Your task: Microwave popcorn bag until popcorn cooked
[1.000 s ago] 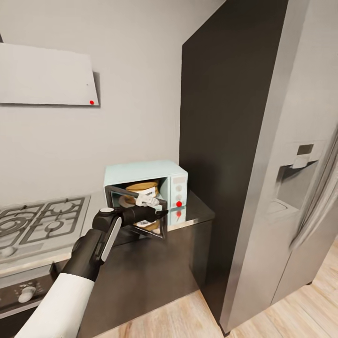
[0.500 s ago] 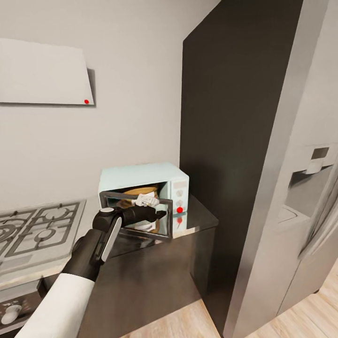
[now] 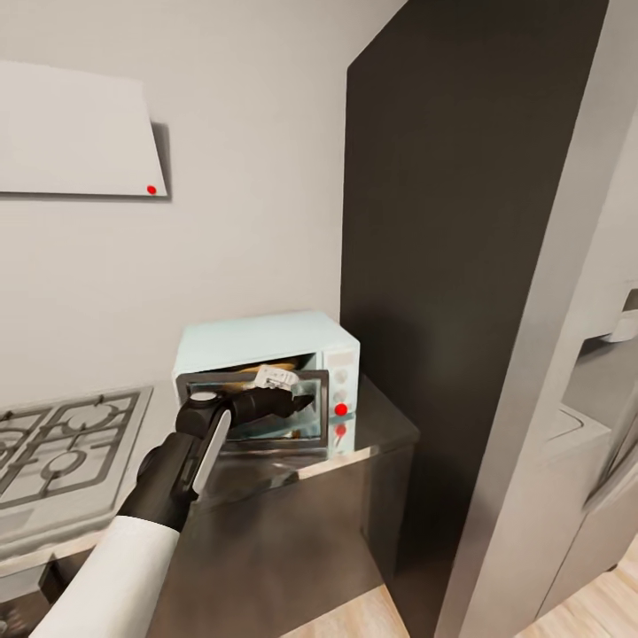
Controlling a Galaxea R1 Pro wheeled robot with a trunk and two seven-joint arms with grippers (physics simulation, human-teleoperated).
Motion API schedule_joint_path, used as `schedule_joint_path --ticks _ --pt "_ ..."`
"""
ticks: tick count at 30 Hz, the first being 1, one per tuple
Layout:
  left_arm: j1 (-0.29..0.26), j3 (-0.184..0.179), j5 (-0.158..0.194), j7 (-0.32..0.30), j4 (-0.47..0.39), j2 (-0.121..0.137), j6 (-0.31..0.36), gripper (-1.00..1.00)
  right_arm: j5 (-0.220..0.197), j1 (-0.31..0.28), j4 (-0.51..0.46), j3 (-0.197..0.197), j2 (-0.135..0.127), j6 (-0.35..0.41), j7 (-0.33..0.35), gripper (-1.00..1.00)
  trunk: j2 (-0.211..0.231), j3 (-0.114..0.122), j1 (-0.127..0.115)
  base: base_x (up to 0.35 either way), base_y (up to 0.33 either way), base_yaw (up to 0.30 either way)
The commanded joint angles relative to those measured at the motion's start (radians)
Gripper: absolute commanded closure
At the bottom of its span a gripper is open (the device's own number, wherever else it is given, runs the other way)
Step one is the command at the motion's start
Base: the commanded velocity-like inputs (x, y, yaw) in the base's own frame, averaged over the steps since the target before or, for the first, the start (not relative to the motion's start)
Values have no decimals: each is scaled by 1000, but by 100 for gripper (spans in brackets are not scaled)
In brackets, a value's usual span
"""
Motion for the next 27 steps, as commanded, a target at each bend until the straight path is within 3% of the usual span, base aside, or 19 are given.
schedule_joint_path --ticks 1,20,27 --pt "-1 1 -2 -1 -1 0 5 -100 9 -1 1 -8 0 2 3 -100 -1 -1 0 170 0 0" --pt "-1 1 -2 -1 -1 0 5 -100 9 -2 1 -8 -1 2 3 -100 -1 -1 0 141 0 0" --pt "-1 1 -2 -1 -1 0 5 -100 9 -2 1 -8 -1 2 3 -100 -1 -1 0 29 0 0"
